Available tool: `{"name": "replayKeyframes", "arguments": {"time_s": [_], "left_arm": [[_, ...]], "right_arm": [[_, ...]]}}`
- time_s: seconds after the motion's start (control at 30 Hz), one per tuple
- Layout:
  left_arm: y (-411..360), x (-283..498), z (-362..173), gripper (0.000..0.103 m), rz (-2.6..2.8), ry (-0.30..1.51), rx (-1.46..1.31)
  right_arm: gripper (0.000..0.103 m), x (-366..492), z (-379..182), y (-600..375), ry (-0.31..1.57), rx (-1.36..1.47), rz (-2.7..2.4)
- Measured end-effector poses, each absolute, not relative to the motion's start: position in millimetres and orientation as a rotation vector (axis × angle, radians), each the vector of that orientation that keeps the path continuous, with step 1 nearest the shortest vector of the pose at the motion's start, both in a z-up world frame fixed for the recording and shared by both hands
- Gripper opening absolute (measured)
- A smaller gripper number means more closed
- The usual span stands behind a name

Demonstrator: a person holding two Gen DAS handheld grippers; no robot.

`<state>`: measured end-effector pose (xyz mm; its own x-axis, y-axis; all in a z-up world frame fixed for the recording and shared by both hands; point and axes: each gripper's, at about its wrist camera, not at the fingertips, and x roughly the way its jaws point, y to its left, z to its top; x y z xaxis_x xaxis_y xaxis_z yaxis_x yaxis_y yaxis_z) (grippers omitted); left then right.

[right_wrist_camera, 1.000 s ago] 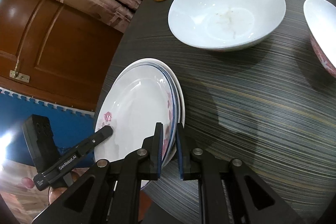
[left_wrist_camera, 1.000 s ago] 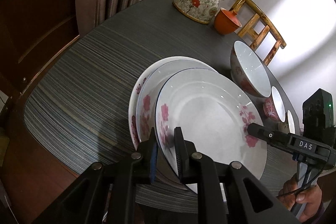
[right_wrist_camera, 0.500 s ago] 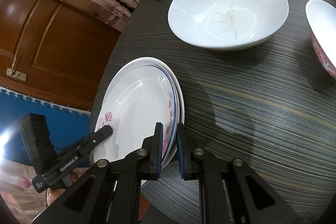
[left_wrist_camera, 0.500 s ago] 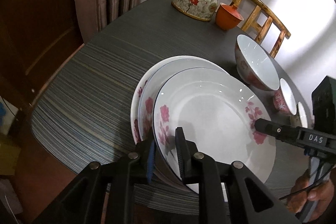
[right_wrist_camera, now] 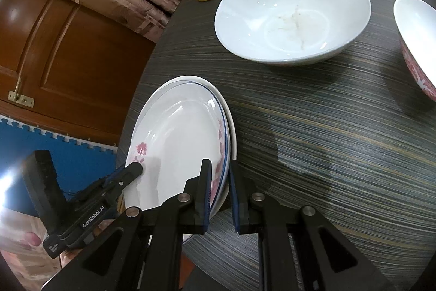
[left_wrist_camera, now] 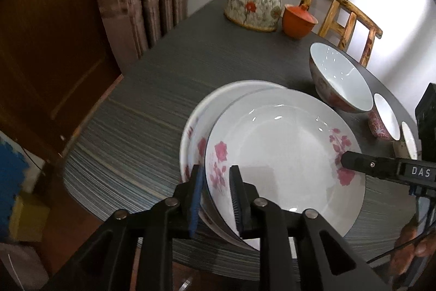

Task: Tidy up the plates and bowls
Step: 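Carry the small plate over and lower it onto the plate stack, then open both grippers and move them toward the large plain white bowl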

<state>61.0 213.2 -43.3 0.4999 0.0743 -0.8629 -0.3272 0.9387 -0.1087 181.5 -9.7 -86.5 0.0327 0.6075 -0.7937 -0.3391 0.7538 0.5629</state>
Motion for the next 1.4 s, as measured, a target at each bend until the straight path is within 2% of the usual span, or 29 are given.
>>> {"name": "replayKeyframes", "arguments": {"time_s": [0.03,0.07,0.53,0.77,0.93,1.07,1.4], "left_arm": [[212.1,60.0,-39.6,0.031,0.256,1.005,-0.253],[211.6,59.3,-37.2,0.032,0.259,0.995,-0.244],[210.7,57.0,-31.8,0.033,0.255,0.954,-0.233],[211.4,57.3,-31.4,0.033,0.256,0.946,-0.234],[210.0,57.3,-32.9,0.033,0.25,0.948,-0.23],[207.2,57.1,-32.2,0.033,0.242,0.944,-0.225],[190.6,57.7,-29.4,0.033,0.165,0.932,-0.199]], "right_arm": [[0.014,181.2,-86.4,-9.7,1.354,0.245,0.74],[0.014,181.1,-86.0,-9.9,1.351,0.25,0.744],[0.015,177.8,-84.4,-13.9,1.345,0.278,0.75],[0.025,177.4,-81.4,-24.2,1.321,0.325,0.748],[0.028,180.4,-74.5,-32.5,1.295,0.351,0.741],[0.035,181.2,-74.7,-43.2,1.279,0.392,0.725],[0.036,167.5,-88.1,-92.0,1.241,0.468,0.641]]}}
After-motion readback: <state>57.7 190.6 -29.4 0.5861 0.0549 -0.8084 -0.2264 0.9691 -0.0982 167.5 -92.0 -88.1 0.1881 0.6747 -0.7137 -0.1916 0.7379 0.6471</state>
